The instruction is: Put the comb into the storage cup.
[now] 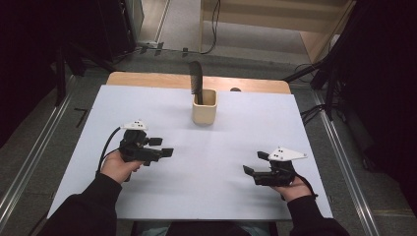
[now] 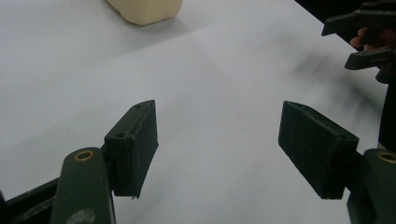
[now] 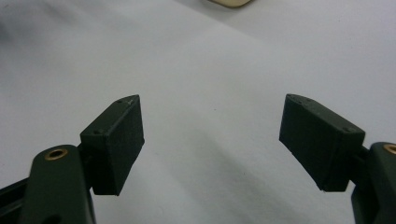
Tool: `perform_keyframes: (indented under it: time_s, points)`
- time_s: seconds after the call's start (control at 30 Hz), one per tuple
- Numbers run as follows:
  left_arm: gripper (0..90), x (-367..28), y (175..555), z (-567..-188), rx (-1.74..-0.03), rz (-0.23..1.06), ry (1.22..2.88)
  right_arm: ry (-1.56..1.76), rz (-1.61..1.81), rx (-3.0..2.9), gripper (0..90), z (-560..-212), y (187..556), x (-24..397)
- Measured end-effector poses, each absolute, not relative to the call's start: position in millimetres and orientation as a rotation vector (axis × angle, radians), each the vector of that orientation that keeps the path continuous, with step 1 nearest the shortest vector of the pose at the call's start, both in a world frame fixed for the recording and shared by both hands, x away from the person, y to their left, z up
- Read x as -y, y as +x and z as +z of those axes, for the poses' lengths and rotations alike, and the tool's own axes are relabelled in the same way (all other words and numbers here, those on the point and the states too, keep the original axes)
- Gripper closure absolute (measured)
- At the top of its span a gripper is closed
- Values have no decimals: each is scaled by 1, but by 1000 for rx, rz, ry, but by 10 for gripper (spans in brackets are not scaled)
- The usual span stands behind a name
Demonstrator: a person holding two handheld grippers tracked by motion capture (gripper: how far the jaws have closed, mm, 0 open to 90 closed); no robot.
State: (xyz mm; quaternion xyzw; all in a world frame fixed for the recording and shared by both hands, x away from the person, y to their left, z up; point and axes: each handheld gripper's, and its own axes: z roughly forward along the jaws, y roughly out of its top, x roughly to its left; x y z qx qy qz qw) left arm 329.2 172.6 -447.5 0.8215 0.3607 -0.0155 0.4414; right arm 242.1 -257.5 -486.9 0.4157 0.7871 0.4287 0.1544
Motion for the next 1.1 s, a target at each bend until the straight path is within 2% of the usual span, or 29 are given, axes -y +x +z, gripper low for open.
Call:
perform_keyframes:
  time_s: [1.1]
  points:
    - [277, -207, 309, -449, -943, -27, 2037, 1193, 1217, -2267, 202, -489, 243, 256]
